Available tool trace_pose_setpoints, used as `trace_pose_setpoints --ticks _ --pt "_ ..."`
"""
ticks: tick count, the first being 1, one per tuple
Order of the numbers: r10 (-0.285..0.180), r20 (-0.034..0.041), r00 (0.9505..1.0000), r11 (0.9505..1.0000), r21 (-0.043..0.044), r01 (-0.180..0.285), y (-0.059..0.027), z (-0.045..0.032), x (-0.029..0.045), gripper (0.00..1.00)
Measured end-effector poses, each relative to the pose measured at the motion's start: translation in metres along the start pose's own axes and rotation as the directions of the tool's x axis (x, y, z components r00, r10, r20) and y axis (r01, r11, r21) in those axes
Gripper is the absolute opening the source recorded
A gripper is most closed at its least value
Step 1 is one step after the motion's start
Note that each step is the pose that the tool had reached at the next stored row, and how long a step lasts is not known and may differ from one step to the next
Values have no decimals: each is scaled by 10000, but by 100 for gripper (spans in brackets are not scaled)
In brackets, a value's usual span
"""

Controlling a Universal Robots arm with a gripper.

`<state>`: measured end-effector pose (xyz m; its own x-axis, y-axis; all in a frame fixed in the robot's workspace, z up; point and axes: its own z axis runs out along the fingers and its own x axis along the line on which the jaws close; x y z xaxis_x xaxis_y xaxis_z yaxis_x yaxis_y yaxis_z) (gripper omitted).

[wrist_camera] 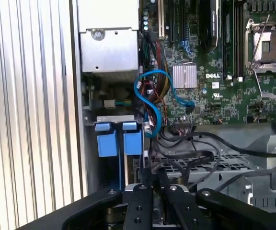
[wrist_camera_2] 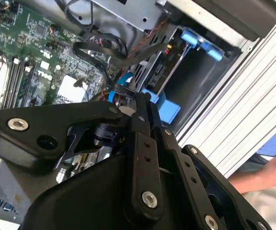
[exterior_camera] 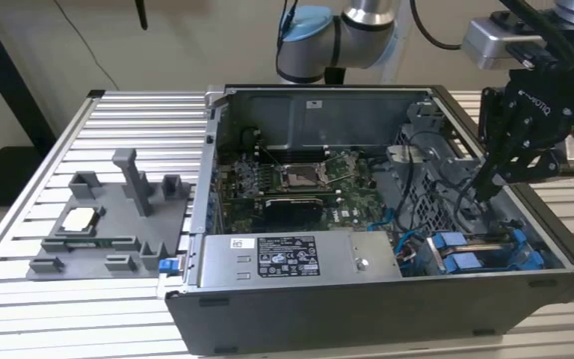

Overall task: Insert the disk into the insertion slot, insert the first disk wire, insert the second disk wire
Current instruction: 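Insert the second disk wire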

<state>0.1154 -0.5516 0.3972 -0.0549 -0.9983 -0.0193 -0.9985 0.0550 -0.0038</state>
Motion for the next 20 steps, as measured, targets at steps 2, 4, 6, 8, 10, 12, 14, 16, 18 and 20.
trace_pose_setpoints --ticks 2,4,6,8,10,12,14,16,18,20 --pt "-1 5 10000 10000 49 1 94 0 10 16" --pt "-3 8 10000 9999 100 2 166 8 23 16" --pt "-5 15 10000 9997 232 5 205 20 38 16" --pt "-14 28 10000 9992 391 13 213 32 56 16" --pt "-34 36 10000 9987 516 32 213 44 64 16" --pt "-58 40 10000 9981 614 56 211 55 69 16" --pt "-81 42 10000 9977 666 78 200 75 72 16" --pt "-91 42 9999 9977 676 88 173 106 75 16" --pt "-93 43 9999 9976 683 90 140 142 81 16" --pt "-94 42 9999 9976 692 90 116 176 84 16"
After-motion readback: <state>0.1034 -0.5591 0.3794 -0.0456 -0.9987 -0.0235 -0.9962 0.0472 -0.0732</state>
